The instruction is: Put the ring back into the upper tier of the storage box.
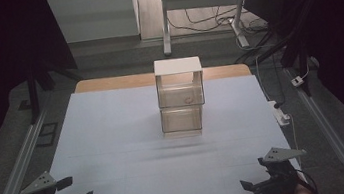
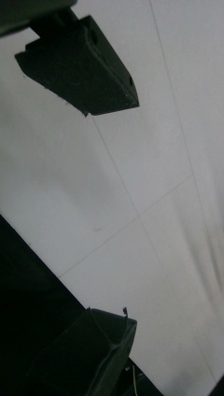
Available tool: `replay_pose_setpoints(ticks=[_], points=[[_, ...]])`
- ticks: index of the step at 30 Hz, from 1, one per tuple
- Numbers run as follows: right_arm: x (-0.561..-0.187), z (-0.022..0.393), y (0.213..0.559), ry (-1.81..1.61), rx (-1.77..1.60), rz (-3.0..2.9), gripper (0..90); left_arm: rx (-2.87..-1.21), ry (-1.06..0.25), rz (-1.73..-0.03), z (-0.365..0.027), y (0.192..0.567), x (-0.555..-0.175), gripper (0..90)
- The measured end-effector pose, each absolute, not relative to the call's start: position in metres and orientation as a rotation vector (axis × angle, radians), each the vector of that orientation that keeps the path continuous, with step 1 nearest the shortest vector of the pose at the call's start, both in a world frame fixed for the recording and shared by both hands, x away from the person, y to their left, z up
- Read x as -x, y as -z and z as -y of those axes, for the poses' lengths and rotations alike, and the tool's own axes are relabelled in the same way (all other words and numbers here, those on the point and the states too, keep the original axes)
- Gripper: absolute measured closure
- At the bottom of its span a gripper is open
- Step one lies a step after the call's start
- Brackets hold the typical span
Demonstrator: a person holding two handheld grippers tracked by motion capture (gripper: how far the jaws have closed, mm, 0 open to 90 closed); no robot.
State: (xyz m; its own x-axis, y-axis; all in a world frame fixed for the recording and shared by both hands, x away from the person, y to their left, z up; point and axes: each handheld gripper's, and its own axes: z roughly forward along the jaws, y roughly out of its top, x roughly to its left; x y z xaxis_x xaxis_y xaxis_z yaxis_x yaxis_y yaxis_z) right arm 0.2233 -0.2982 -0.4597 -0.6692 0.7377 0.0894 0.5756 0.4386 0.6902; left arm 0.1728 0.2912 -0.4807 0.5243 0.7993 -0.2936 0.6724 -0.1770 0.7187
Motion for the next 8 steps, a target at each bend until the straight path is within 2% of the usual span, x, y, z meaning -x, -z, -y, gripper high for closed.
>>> replay_pose_setpoints(ticks=[8], points=[[-0.2236,0.2983,0.4601,-1.041,-1.143,-2.470,0.0,-1.985,-0.182,-1.234,-0.2834,0.4814,-0.1776,0.7]])
